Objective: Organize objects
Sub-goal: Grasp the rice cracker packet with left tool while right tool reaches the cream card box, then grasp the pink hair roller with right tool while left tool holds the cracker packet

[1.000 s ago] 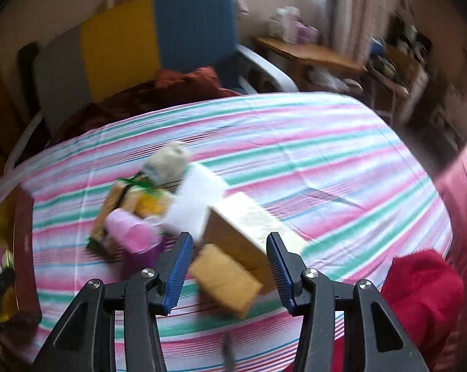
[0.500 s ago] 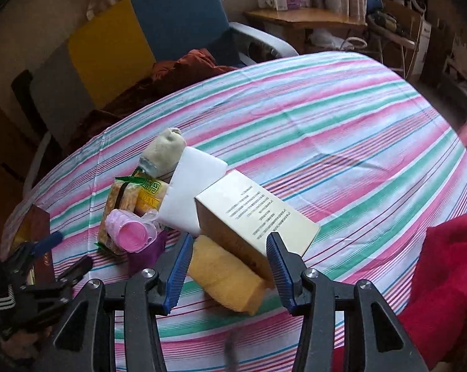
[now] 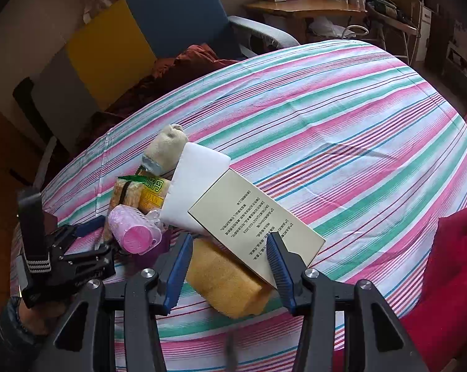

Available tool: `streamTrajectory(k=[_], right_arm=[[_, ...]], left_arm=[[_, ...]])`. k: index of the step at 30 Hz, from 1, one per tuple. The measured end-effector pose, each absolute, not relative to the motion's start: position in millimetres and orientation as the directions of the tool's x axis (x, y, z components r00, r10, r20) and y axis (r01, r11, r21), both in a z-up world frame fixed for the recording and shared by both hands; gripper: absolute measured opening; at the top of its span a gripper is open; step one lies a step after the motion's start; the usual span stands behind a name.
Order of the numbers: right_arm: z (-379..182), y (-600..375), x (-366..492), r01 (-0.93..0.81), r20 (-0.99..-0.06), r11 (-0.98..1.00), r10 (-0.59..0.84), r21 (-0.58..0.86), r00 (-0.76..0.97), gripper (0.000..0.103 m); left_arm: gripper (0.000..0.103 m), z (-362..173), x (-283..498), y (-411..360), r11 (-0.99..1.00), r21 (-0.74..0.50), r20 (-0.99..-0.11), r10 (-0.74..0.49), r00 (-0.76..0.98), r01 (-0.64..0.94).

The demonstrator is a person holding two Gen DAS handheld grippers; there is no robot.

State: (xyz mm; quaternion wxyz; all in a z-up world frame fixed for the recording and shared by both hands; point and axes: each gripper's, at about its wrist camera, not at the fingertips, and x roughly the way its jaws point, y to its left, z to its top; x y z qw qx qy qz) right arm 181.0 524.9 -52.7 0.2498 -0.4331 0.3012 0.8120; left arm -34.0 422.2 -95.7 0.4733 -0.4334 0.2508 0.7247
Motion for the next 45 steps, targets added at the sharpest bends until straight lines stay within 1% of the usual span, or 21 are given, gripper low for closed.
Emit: streamTrajectory(k=[1,2,4,8,16,21,25,29,33,40,45], right_arm=[[-52.7,525.0,181.1,-0.666,-0.854,-0.694,0.144,0.273,-0.500,0.050],[-52.1,524.8,181.4,-0.665,-0.852,-0.695,0.146,0.273,-0.502,0.050],[-49.8,523.5,182.0,-0.662,-0.848,-0.700,0.155,0.267,-0.506,0.050],[-45.0,515.9,176.3,-0.642,-0.848,-0.730,0.171,0.233,-0.502,0.050],[-39.2,476.6,134.1,-0.499,-0.846,-0.840,0.098,0.212,-0.525,0.050],[-55.4,445.7,91.1,-0.376,-0.872,-0.915,0.060,0.146,-0.485,0.050],[-74.2,435.9,65.3,-0.329,-0.897,-0.942,0.083,0.072,-0.434,0.050],[-82.2,435.6,58.3,-0.296,-0.900,-0.952,0.065,0.073,-0.432,0.047],[-82.9,428.3,58.3,-0.255,-0.893,-0.966,0.079,0.041,-0.443,0.045],[-67.0,445.1,68.2,-0.303,-0.854,-0.943,0.043,0.136,-0.518,0.044],[-59.5,450.6,71.9,-0.308,-0.833,-0.932,0.014,0.190,-0.554,0.044]], left_arm=[[0.047,-94.6,-33.3,421.5,-0.425,-0.036,-0.863,0.469,-0.186,-0.904],[0.047,-94.2,-33.9,418.7,-0.430,-0.046,-0.864,0.469,-0.180,-0.902],[0.047,-93.4,-34.9,410.2,-0.450,-0.071,-0.862,0.477,-0.172,-0.890],[0.047,-93.2,-31.2,385.1,-0.497,-0.084,-0.856,0.480,-0.193,-0.864],[0.047,-94.0,-13.4,350.8,-0.574,-0.073,-0.854,0.459,-0.247,-0.815],[0.047,-94.7,-9.1,346.0,-0.588,-0.077,-0.847,0.465,-0.259,-0.805],[0.047,-96.1,-11.8,348.6,-0.596,-0.086,-0.845,0.468,-0.258,-0.799],[0.049,-97.9,-14.3,350.9,-0.597,-0.097,-0.839,0.479,-0.257,-0.796],[0.049,-98.7,-12.0,350.8,-0.593,-0.083,-0.833,0.482,-0.271,-0.801],[0.047,-92.1,-12.3,336.7,-0.604,-0.134,-0.825,0.508,-0.250,-0.785],[0.047,-72.6,-4.0,320.4,-0.603,-0.155,-0.801,0.540,-0.257,-0.783]])
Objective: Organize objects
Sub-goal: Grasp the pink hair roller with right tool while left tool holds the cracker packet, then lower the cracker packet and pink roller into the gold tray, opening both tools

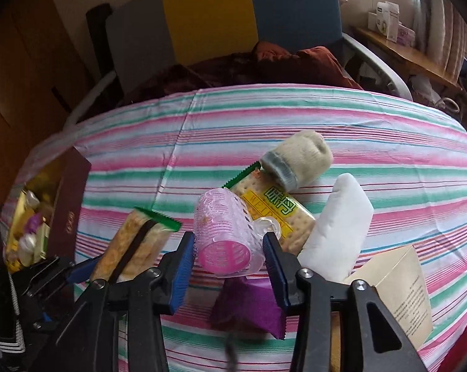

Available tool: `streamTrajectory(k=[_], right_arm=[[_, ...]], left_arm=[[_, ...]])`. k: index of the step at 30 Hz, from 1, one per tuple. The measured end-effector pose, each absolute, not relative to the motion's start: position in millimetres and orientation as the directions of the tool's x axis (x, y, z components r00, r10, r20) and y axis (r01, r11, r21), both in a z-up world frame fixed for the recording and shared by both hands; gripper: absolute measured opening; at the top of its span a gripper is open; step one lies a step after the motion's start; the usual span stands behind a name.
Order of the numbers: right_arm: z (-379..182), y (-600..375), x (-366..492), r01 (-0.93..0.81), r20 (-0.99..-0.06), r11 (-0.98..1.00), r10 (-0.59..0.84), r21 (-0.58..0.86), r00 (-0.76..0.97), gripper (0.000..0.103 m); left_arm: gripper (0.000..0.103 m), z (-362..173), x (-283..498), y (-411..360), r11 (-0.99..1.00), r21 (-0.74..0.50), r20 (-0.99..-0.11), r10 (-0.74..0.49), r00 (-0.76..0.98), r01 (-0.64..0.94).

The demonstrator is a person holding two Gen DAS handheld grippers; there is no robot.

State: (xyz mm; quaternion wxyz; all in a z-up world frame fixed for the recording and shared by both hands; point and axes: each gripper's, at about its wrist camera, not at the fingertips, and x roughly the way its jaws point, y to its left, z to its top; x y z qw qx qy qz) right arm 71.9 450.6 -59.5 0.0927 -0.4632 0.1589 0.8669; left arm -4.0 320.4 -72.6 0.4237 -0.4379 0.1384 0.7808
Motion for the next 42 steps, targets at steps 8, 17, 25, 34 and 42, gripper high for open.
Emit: streamTrajectory(k=[8,17,25,34,42], right_arm=[[-48.7,433.5,76.7,-0.284,-0.814,-0.936,-0.007,0.210,-0.581,0.044],[-22.3,355.0,54.2,-0.136,-0.766,-0.952,-0.130,0.274,-0.630,0.044],[-7.4,253.5,-3.7,0.031,-0.761,-0.968,-0.216,0.250,-0.611,0.044],[9.6,223.5,-7.5,0.059,-0.762,-0.973,-0.213,0.225,-0.611,0.044],[-7.6,208.5,-18.6,0.028,-0.771,-0.958,-0.248,0.286,-0.587,0.051]], left_arm=[[0.047,-27.2,-8.1,262.4,-0.661,-0.128,-0.744,0.557,-0.369,-0.739],[0.047,12.3,-22.8,179.6,-0.783,-0.038,-0.657,0.488,-0.575,-0.621],[0.043,14.8,-51.0,107.5,-0.886,-0.019,-0.632,0.370,-0.681,-0.463],[0.034,2.4,-74.0,34.4,-0.938,-0.088,-0.644,0.310,-0.699,-0.335],[0.061,-10.6,-62.5,20.1,-0.943,-0.110,-0.674,0.302,-0.674,-0.313]])
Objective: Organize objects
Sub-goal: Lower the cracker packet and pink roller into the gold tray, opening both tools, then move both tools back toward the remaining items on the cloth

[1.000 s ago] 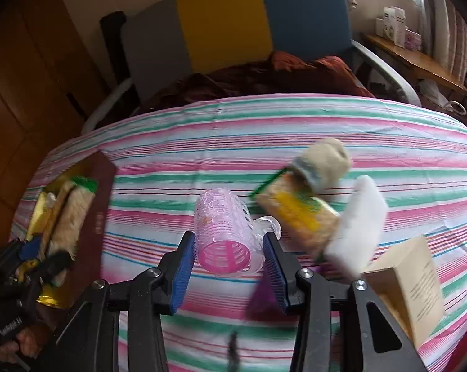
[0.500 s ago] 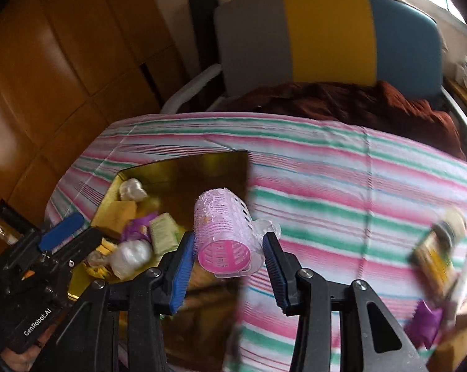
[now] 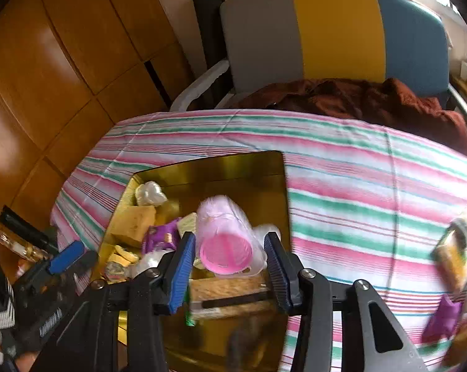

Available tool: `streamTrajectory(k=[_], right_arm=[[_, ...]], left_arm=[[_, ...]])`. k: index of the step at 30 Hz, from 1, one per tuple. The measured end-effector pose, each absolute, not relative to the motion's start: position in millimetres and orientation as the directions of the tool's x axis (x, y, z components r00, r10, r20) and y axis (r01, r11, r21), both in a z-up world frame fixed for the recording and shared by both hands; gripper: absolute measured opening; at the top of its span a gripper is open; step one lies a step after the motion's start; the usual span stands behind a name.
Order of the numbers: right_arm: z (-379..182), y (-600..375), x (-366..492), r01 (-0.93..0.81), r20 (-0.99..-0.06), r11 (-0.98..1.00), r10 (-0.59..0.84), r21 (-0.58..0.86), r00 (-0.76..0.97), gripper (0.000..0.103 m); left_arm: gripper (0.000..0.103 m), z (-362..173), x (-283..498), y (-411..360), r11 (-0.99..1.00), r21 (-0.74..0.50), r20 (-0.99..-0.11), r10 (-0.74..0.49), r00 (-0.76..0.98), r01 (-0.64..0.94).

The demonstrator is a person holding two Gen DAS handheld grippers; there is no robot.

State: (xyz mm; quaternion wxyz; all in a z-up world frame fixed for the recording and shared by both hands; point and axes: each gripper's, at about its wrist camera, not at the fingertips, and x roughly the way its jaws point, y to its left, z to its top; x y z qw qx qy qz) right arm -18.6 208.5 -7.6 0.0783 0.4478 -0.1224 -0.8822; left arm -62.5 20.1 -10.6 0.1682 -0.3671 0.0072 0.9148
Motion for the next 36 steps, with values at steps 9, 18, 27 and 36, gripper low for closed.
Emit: streamTrajectory(k=[9,18,27,36], right_arm=[[-14.1,183.2,7.1,0.091,-0.794,-0.970,-0.238,0.226,-0.560,0.052],[-21.0,169.9,34.3,0.107,-0.799,-0.983,-0.185,0.151,-0.572,0.052],[-18.4,177.9,50.3,0.085,-0.786,-0.986,-0.168,0.146,-0.595,0.053],[-17.7,200.9,60.9,0.033,-0.778,-0.986,-0.148,0.161,-0.610,0.053]], left_arm=[[0.091,15.9,-48.6,14.3,-0.966,-0.050,-0.618,0.229,-0.752,-0.253],[0.099,37.8,-33.5,20.7,-0.976,0.077,-0.548,0.130,-0.827,-0.205],[0.099,48.5,-18.7,31.0,-0.967,0.133,-0.502,0.123,-0.856,-0.217],[0.099,49.5,-8.6,43.2,-0.955,0.163,-0.497,0.137,-0.857,-0.247]])
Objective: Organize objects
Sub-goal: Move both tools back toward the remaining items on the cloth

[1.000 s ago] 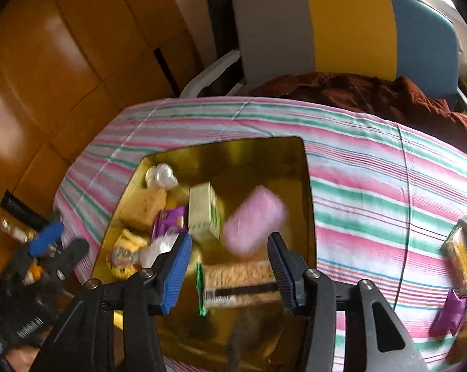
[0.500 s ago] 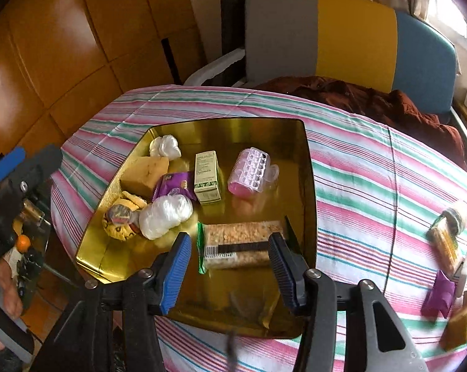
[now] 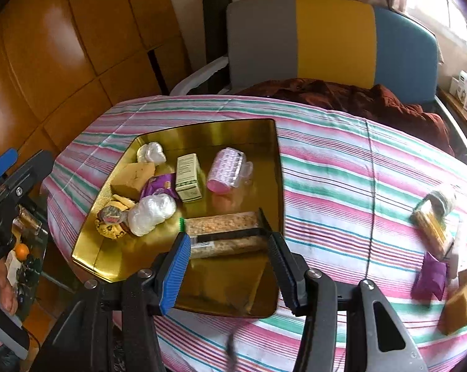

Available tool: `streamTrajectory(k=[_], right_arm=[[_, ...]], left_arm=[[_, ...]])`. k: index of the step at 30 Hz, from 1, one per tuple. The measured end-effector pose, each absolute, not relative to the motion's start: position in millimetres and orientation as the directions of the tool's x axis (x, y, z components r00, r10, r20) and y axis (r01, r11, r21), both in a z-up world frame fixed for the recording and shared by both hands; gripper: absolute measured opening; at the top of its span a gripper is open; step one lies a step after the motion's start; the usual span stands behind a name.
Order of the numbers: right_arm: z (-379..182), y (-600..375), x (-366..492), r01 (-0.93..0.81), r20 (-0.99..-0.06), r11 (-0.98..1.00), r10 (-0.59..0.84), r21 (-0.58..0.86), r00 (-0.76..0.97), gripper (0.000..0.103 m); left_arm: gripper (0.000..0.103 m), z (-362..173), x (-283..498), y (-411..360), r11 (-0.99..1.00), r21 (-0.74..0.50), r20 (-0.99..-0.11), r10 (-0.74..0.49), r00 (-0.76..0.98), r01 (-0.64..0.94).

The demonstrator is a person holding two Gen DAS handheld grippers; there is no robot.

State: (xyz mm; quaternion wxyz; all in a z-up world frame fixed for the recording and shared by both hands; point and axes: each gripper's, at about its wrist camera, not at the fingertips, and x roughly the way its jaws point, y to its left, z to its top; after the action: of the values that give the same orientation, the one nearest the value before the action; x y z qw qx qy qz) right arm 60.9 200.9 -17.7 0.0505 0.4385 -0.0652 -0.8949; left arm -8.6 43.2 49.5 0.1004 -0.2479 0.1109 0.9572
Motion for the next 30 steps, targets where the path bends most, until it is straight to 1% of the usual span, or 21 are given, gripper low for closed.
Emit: streamTrajectory(k=[6,9,19,30], right_arm=[[-19.0,217.6,65.8,-0.006,-0.775,-0.985,-0.132,0.172,-0.618,0.054],[-19.9,227.0,68.1,-0.027,-0.774,-0.984,-0.122,0.177,-0.622,0.059],[-22.7,264.6,76.9,-0.108,-0.773,-0.978,-0.073,0.180,-0.630,0.059],[-14.4,326.8,86.9,-0.231,-0.763,-0.962,0.040,0.145,-0.645,0.059]], left_arm=[[0.099,48.7,-2.6,53.2,-0.946,0.181,-0.498,0.146,-0.855,-0.268],[0.099,48.2,-0.5,57.4,-0.942,0.190,-0.500,0.151,-0.853,-0.278],[0.099,46.1,3.5,70.4,-0.927,0.215,-0.504,0.164,-0.848,-0.307],[0.099,41.9,7.5,92.3,-0.902,0.245,-0.516,0.190,-0.835,-0.356]])
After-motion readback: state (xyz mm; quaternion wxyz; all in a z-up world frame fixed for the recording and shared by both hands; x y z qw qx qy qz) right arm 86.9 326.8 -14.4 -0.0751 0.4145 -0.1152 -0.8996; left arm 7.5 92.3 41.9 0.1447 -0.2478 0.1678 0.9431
